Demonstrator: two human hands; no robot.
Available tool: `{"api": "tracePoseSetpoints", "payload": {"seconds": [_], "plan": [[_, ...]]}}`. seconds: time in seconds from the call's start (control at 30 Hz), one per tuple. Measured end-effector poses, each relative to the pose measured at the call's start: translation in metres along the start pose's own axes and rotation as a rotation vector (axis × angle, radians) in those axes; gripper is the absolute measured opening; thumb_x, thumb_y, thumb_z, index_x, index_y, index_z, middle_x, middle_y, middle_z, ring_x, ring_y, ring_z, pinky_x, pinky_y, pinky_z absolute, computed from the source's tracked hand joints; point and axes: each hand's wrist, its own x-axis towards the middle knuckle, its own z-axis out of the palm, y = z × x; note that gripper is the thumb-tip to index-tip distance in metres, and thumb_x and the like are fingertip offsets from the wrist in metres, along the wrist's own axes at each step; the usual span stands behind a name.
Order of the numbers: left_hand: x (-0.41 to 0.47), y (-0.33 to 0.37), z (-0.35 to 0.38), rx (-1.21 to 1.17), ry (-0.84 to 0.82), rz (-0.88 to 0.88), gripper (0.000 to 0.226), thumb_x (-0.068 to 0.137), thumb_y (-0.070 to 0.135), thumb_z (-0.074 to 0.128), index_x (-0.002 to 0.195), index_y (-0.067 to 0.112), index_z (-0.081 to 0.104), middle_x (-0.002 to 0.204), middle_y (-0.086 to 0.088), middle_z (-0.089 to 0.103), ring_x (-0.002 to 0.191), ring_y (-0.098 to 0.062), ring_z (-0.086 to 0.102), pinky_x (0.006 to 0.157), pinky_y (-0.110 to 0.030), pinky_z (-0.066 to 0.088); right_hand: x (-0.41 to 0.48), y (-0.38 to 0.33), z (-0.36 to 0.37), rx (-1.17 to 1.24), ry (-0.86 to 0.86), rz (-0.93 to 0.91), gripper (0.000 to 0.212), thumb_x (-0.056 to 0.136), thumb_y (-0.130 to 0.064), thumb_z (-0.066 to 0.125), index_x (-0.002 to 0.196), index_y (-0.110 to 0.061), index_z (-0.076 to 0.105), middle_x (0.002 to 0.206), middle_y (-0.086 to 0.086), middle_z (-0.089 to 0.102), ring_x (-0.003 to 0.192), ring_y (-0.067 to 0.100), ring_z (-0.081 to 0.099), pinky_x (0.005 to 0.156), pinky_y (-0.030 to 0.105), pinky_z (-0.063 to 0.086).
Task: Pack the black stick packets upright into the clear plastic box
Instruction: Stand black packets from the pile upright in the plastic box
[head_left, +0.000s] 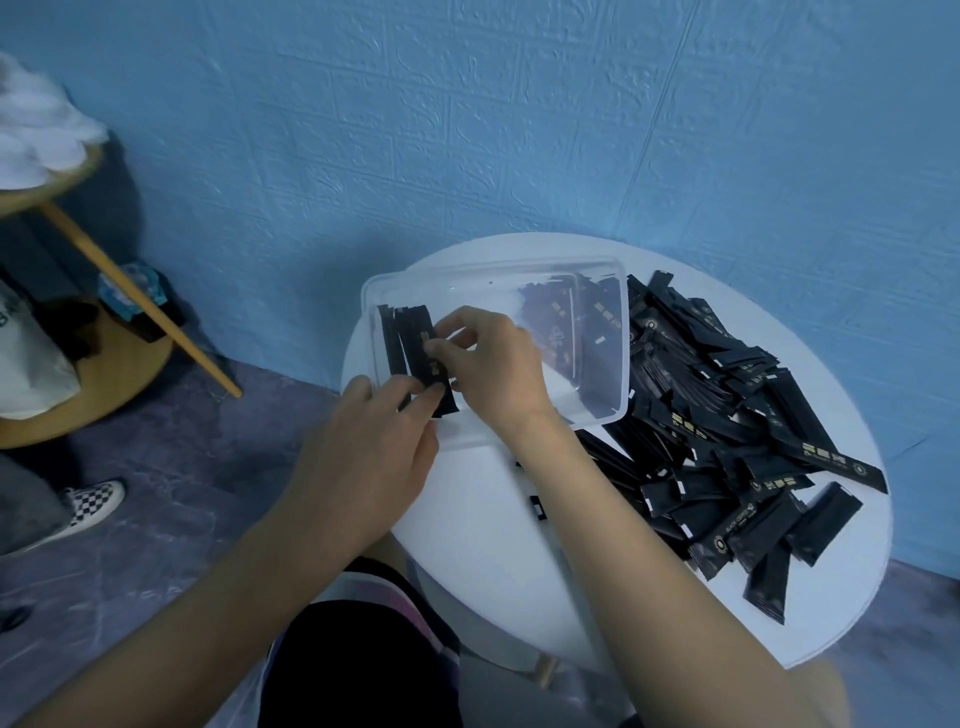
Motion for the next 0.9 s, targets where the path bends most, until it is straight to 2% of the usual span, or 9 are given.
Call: {"api": "tracePoseSetpoints", "payload": {"seconds": [0.13, 0.23, 0.33, 0.5, 0.63, 0.77, 0.9], "plan": [[0.000, -0.001, -0.002, -0.008, 0.005, 0.000, 0.037, 0.095, 0.027, 0.050, 0.127, 0.018, 0.067, 0.110, 0.001, 0.065, 0.083, -0.025, 0.051, 0.049, -0.034, 0.048, -0.001, 0.000, 0.002, 0.102, -0.042, 0.014, 0.008, 0.087, -0.024, 0.066, 0.086, -0.027, 0.074, 0.076, -0.005, 0.072, 0.070, 0.019, 0.073, 0.078, 0.045, 0.061], [0.001, -0.002, -0.002, 0.001, 0.012, 0.006, 0.037, 0.096, 0.030, 0.048, 0.124, 0.018, 0.069, 0.109, 0.001, 0.062, 0.081, -0.022, 0.050, 0.050, -0.028, 0.038, -0.002, 0.001, -0.001, 0.143, -0.085, 0.022, 0.013, 0.090, -0.016, 0.063, 0.094, -0.022, 0.075, 0.081, -0.001, 0.072, 0.069, 0.019, 0.074, 0.078, 0.043, 0.062], [0.002, -0.003, -0.002, 0.011, 0.002, 0.045, 0.037, 0.097, 0.032, 0.047, 0.121, 0.017, 0.070, 0.112, 0.000, 0.060, 0.079, -0.016, 0.039, 0.051, -0.027, 0.032, -0.002, 0.000, -0.002, 0.147, -0.109, 0.024, 0.010, 0.088, -0.017, 0.066, 0.090, -0.021, 0.075, 0.074, 0.000, 0.074, 0.068, 0.021, 0.074, 0.078, 0.044, 0.062], [0.002, -0.005, -0.006, 0.017, 0.005, 0.116, 0.023, 0.092, 0.028, 0.064, 0.107, 0.015, 0.076, 0.121, -0.003, 0.061, 0.079, -0.012, 0.034, 0.054, -0.015, 0.013, -0.001, -0.002, -0.006, 0.191, -0.144, 0.037, 0.012, 0.091, -0.016, 0.065, 0.085, -0.020, 0.075, 0.071, 0.005, 0.075, 0.069, 0.023, 0.073, 0.072, 0.036, 0.063], [0.003, -0.005, -0.005, 0.011, 0.025, 0.133, 0.024, 0.093, 0.028, 0.061, 0.107, 0.016, 0.077, 0.123, -0.001, 0.064, 0.074, -0.013, 0.039, 0.053, -0.021, 0.026, 0.000, 0.000, -0.008, 0.165, -0.195, 0.027, 0.019, 0.091, -0.012, 0.060, 0.086, -0.024, 0.074, 0.071, 0.003, 0.075, 0.070, 0.021, 0.072, 0.076, 0.037, 0.062], [0.005, -0.004, -0.008, 0.011, 0.008, 0.130, 0.029, 0.094, 0.030, 0.055, 0.106, 0.015, 0.077, 0.125, -0.001, 0.065, 0.071, -0.019, 0.051, 0.051, -0.025, 0.030, 0.001, 0.005, -0.010, 0.101, -0.228, 0.024, 0.021, 0.088, -0.019, 0.058, 0.082, -0.032, 0.074, 0.071, 0.002, 0.074, 0.076, 0.029, 0.071, 0.084, 0.047, 0.060], [0.006, -0.004, -0.007, -0.006, -0.010, 0.093, 0.031, 0.096, 0.032, 0.052, 0.101, 0.014, 0.077, 0.126, -0.001, 0.065, 0.073, -0.022, 0.055, 0.054, -0.026, 0.033, 0.002, 0.008, -0.012, 0.083, -0.285, 0.045, 0.037, 0.088, -0.006, 0.045, 0.090, -0.027, 0.076, 0.079, -0.001, 0.074, 0.071, 0.015, 0.067, 0.086, 0.046, 0.058]]}}
